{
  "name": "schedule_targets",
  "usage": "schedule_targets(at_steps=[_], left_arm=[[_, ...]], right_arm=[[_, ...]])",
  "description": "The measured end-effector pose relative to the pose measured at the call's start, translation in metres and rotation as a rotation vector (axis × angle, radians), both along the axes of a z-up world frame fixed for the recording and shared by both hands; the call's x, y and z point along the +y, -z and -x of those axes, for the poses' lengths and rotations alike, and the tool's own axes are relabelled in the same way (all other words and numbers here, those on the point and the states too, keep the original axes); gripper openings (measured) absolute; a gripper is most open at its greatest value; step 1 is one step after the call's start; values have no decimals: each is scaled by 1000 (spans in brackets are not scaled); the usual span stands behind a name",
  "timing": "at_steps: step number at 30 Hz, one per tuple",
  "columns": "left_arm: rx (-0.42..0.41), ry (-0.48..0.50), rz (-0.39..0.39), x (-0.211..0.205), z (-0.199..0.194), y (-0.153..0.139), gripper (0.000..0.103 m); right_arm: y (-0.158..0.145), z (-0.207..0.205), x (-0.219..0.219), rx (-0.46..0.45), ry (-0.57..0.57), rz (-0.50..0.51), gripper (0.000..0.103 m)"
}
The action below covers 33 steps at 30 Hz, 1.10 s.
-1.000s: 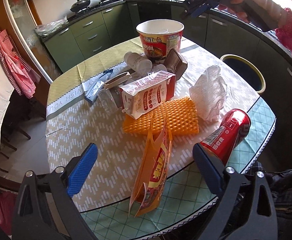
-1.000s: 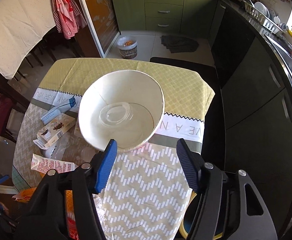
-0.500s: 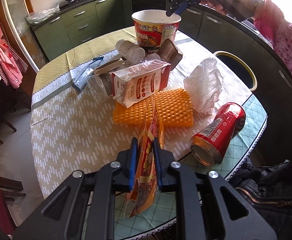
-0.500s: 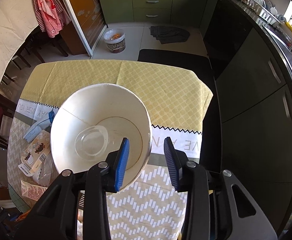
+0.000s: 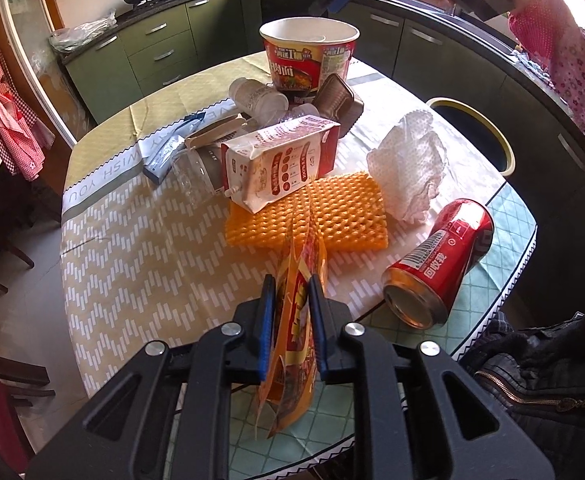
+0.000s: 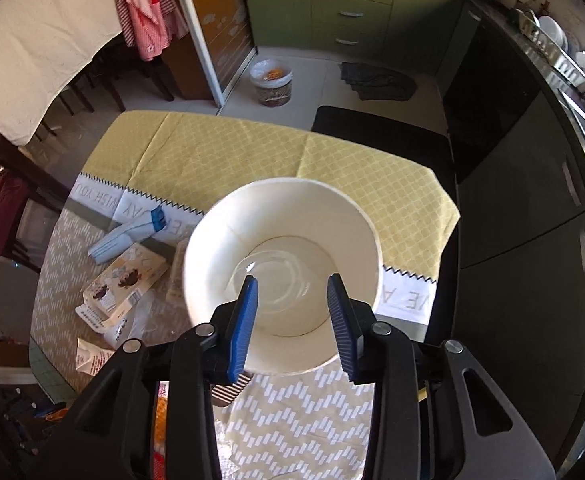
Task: Collect trash
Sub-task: 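Grasp the clear plastic lid inside the paper bowl with the right gripper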
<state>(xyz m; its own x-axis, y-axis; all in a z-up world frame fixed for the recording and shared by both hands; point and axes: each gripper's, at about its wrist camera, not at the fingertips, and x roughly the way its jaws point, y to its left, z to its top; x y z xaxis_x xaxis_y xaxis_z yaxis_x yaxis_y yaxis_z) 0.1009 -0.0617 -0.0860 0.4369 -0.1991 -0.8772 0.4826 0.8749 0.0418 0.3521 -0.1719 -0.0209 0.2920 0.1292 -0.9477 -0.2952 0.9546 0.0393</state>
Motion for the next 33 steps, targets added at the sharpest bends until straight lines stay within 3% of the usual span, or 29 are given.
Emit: schedule_targets(at_steps=[11,16,19,25,33], left_arm=[[-1,-2,-5,2,1,1,17],[-2,0,-7,2,1,1,17],[-3,-1,-8,2,2,1,18],[-5,2,-16,1,3,1,17],[-7,-1,-26,-1,4,-1,17]], right_arm=[[46,-13,30,79,-15,88,70],[61,-21,33,102,-22,106,77],[64,-23,32,107,-20,79,77],[60,-26,22,95,18,58,67],[24,-18,13,26,29,-19,64]])
